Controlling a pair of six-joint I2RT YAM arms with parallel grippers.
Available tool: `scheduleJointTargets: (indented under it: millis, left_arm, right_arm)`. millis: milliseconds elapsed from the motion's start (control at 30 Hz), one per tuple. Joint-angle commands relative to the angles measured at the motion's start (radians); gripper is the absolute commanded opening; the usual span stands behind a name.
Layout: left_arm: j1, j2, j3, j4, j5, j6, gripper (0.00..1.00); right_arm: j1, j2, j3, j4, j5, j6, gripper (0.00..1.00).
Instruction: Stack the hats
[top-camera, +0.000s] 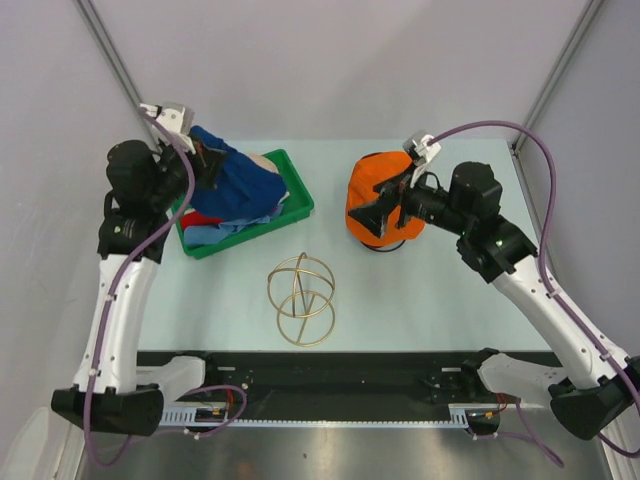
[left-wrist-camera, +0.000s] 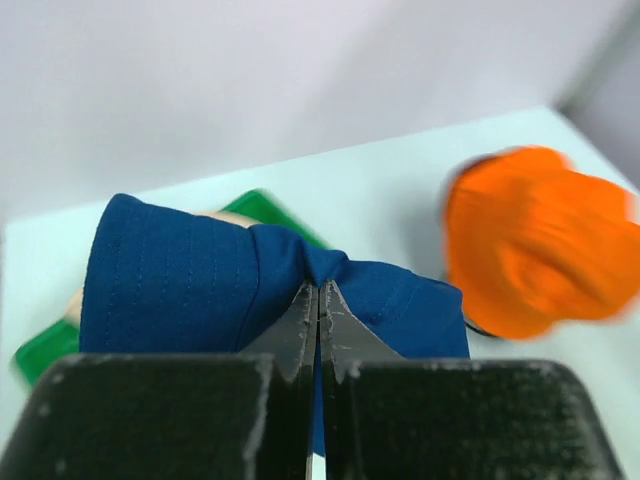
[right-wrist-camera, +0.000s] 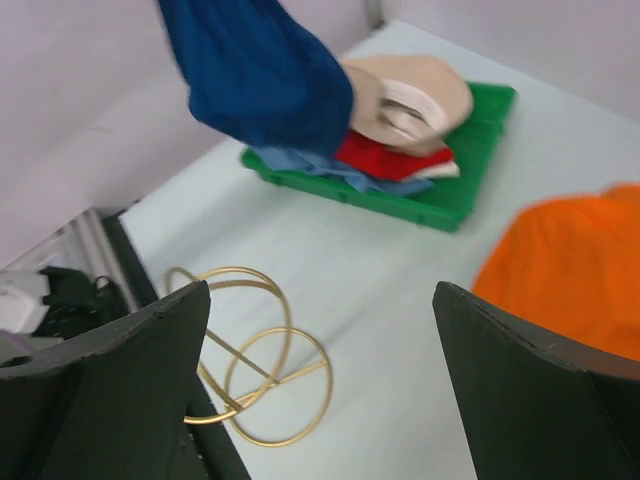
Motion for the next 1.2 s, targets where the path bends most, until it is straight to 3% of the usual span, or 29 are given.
scheduleJointTargets:
  millis: [0,167,333,500,1167]
  left_arm:
    - [-0.027,-0.072,0.026,-0.059,0.343,0.065,0.00]
    - [-0.037,-0.060,0.143,-0.241,0.587,0.131,0.00]
    - [-0.059,-0.042,0.273,-0.432,0.739,0.244,0.00]
    - [-0.089,-0.059,0.306,-0.523,0.793,0.290,0.00]
    - [-0.145,-0.131,0.326,-0.530,0.876,0.286,0.00]
  right_arm:
    - [0.004,0.041,0.119,0.155,-0.240,-0.014,1.00]
    - [0.004,0.075,0.174,0.170,-0.361,-0.008,1.00]
    - [0.006,0.088,0.201,0.186,-0.423,0.024,1.00]
    - [0.024,0.111,0.222,0.114,-0.389,0.007,1.00]
    - [0.067,0.250,0.282,0.350,-0.553,0.093,1.00]
